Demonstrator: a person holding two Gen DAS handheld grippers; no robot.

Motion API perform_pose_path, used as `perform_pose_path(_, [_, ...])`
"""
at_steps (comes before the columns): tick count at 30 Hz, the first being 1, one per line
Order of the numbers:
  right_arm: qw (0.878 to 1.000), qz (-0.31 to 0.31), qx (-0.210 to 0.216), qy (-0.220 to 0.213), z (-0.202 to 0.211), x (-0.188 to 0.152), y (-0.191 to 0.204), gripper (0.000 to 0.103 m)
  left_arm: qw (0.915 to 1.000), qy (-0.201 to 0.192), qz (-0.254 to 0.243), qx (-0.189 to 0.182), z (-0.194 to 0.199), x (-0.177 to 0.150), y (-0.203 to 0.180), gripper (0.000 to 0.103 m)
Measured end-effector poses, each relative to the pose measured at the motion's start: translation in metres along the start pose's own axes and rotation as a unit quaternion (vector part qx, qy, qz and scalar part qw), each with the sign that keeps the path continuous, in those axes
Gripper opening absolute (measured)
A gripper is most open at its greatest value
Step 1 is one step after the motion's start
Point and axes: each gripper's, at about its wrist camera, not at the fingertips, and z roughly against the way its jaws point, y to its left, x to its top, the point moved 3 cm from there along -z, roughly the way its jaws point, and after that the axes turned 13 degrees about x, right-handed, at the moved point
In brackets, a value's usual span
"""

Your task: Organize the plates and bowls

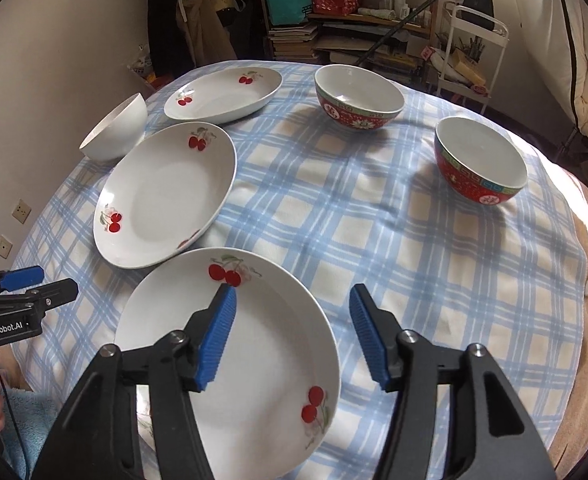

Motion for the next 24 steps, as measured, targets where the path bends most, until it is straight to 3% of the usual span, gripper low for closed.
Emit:
perform_pose_path(3, [0.999,0.032,-0.006,-0.011,-0.002,0.011,0.014,0.094,0.9995,-0.022,-0.005,0.021,0.004,0.016,0.016,0.089])
perform_pose_path(6, [0.999,0.037,-0.006,-0.027,-0.006,0.025,0.025,0.101,0.9996,-0.024,-0.01,0.012,-0.004,0.032,0.025,0.091])
perform_pose_path(13, [0.999,0.029,-0.002,-0.037,-0.034,0.061,0.041,0.101,0.9996,-0.02,-0.018,-0.004,-0.031,0.07,0.032,0.091])
perform_pose_path(17, [0.999,0.031,-0.008,-0.037,-0.049,0.08,0.046,0.101,0.9982,-0.022,-0.051,-0.023,-0.04,0.087,0.025,0.091])
perform_pose_path(24, [0.999,0.016,-0.012,-0.032,-0.07,0.097,0.043,0.101,0.9993,-0.024,-0.022,-0.021,-0.06,0.1,0.029,0.091])
